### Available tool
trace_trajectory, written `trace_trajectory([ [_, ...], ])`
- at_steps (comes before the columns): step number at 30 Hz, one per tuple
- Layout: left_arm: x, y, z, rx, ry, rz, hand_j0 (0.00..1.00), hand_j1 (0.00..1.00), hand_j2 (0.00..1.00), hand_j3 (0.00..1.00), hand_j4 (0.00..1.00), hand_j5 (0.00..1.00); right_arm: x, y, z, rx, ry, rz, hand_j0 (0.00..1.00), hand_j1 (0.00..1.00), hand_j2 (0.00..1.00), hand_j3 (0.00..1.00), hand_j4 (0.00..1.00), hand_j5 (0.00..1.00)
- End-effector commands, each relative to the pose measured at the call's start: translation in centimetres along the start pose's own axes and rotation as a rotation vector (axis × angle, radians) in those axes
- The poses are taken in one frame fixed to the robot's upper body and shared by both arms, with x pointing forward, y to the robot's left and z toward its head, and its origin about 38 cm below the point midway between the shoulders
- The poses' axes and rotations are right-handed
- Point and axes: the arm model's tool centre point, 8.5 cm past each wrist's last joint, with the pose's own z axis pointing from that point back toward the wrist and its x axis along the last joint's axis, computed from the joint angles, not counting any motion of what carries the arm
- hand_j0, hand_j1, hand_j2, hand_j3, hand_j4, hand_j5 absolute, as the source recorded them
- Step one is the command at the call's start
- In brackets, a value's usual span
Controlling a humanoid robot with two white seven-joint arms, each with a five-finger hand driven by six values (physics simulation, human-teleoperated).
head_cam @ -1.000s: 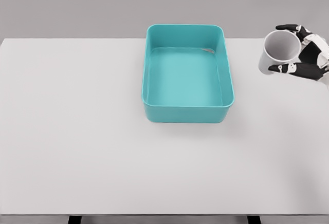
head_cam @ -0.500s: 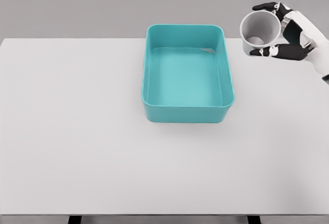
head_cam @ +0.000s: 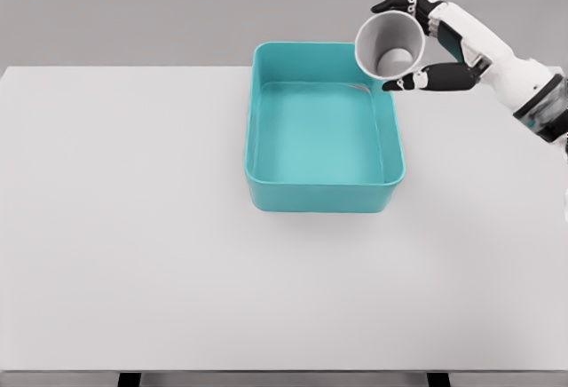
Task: Put the paper cup into the basket with your right arm
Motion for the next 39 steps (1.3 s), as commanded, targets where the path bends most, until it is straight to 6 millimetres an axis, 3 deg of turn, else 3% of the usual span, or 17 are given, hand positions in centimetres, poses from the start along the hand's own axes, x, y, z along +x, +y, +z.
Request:
trace_trajectory([
  [1, 0.0, 0.0, 0.0, 0.000, 0.000, 0.000, 1.00, 1.00, 1.00, 1.00, 1.00, 1.00, 0.3, 1.0, -0.7, 0.035, 0.015, 0.018, 0.58, 0.58, 0.58, 0.58, 0.58, 0.58],
  [16, 0.0, 0.0, 0.0, 0.000, 0.000, 0.000, 1.00, 1.00, 1.00, 1.00, 1.00, 1.00, 2.6, 4.6, -6.2, 0.199, 0.068, 0.183, 0.58, 0.58, 0.58, 0.58, 0.58, 0.58],
  [29, 0.0, 0.0, 0.0, 0.000, 0.000, 0.000, 1.00, 1.00, 1.00, 1.00, 1.00, 1.00, 1.2, 6.3, -6.2, 0.284, 0.163, 0.273, 0.57, 0.57, 0.57, 0.57, 0.57, 0.57],
  [35, 0.0, 0.0, 0.0, 0.000, 0.000, 0.000, 1.00, 1.00, 1.00, 1.00, 1.00, 1.00, 1.3, 7.5, -7.3, 0.338, 0.177, 0.290, 0.58, 0.58, 0.58, 0.58, 0.58, 0.58],
  [39, 0.0, 0.0, 0.0, 0.000, 0.000, 0.000, 1.00, 1.00, 1.00, 1.00, 1.00, 1.00, 0.6, 7.8, -6.8, 0.365, 0.208, 0.302, 0.58, 0.58, 0.58, 0.58, 0.58, 0.58],
])
